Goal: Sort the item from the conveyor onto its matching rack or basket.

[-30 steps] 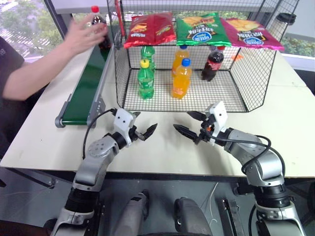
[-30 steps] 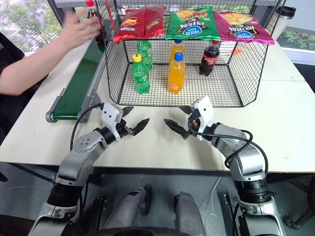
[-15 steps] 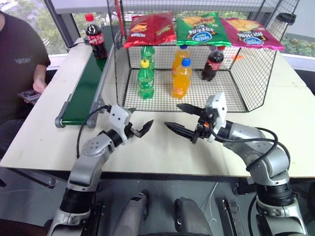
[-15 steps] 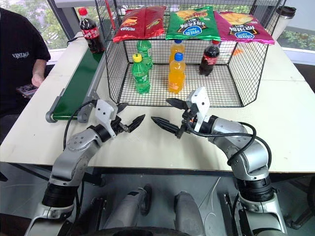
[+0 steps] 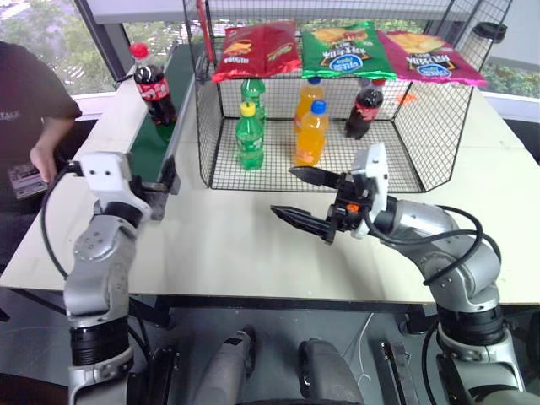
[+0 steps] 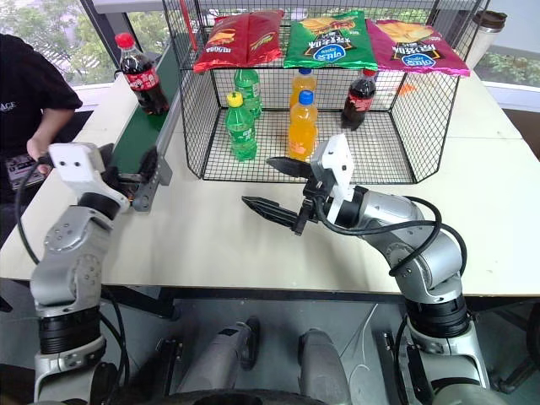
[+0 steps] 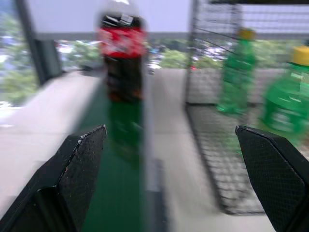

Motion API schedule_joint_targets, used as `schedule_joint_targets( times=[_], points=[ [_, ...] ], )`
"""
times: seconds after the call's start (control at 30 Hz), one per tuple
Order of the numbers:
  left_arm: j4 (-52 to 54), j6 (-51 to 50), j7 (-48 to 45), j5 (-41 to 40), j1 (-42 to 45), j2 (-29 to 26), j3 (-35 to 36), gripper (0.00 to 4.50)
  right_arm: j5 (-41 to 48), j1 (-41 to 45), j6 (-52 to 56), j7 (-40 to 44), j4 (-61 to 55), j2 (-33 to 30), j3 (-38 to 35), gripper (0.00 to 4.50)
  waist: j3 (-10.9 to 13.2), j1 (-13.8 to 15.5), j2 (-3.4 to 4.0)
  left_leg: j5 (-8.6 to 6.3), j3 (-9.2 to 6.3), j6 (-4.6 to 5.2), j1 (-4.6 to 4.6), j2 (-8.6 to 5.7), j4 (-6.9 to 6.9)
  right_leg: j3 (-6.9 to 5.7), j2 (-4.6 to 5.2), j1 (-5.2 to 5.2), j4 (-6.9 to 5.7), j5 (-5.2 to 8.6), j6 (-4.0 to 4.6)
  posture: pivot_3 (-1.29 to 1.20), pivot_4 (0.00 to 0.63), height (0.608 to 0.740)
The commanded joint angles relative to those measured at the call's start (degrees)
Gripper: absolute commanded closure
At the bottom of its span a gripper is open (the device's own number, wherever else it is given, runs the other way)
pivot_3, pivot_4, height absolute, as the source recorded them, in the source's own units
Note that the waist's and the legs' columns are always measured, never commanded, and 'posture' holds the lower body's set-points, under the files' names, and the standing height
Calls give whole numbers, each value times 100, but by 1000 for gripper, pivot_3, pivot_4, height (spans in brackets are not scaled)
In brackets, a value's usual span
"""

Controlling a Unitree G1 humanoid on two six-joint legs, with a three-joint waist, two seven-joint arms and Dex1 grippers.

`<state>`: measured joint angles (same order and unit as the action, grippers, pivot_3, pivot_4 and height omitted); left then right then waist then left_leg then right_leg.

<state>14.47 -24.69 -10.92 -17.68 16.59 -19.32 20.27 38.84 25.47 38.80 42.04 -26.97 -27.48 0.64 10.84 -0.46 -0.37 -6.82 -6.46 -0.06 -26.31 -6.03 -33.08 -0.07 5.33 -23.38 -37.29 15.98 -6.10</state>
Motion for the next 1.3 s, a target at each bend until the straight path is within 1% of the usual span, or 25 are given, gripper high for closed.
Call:
schedule_joint_targets(
  times=[0.03, 0.37, 1.03, 1.1, 1.17, 1.2, 1.3],
  points=[
    [-181, 124, 76, -34, 77, -103, 230, 0, 27, 66, -128, 34, -114, 17, 22, 39, 0, 4, 0, 0, 0, 0, 0, 0, 0, 0, 0, -1, 1, 0, 0, 0, 150, 738],
    [-650, 584, 56, 251, -138, -87, -4, 0, 0, -51, -267, -7, 68, 50, -35, 39, -1, -1, -1, 0, 1, 0, -1, 0, 1, 2, 1, -1, 2, 0, 0, 0, 150, 738],
    [-913, 955, 292, 498, -101, -36, -121, 0, -68, -103, -311, -40, 117, -53, -15, 39, -1, -6, -1, 0, 0, 0, -1, 0, 2, 3, 2, -2, 2, -1, 0, 0, 150, 738],
    [-808, 1086, 168, 360, -204, 4, -56, 571, -68, -103, -322, -36, 126, -57, -17, 0, -1, -7, -1, 0, 0, -1, -1, 0, 2, 3, 2, -1, 2, 0, 0, 0, 150, 738],
    [-722, 1140, 118, 255, -241, 20, 15, 1312, -79, -111, -341, -32, 132, -63, -17, 0, -1, -7, -1, 0, 1, -1, -1, 0, 2, 3, 2, -1, 3, 0, 0, 0, 150, 738],
    [-725, 1163, 114, 225, -221, 13, 40, 1477, -84, -116, -346, -33, 132, -64, -16, 0, -1, -5, -1, 0, 1, -1, -1, 0, 2, 3, 2, -2, 3, 0, 0, 0, 150, 738],
    [-761, 1121, 195, 119, -38, -43, 156, 1475, -101, -129, -353, -27, 129, -70, -12, 0, 0, 10, -2, 0, -5, -1, -1, 1, 2, 1, 2, -5, 3, 0, 1, 0, 150, 738]
  ],
)
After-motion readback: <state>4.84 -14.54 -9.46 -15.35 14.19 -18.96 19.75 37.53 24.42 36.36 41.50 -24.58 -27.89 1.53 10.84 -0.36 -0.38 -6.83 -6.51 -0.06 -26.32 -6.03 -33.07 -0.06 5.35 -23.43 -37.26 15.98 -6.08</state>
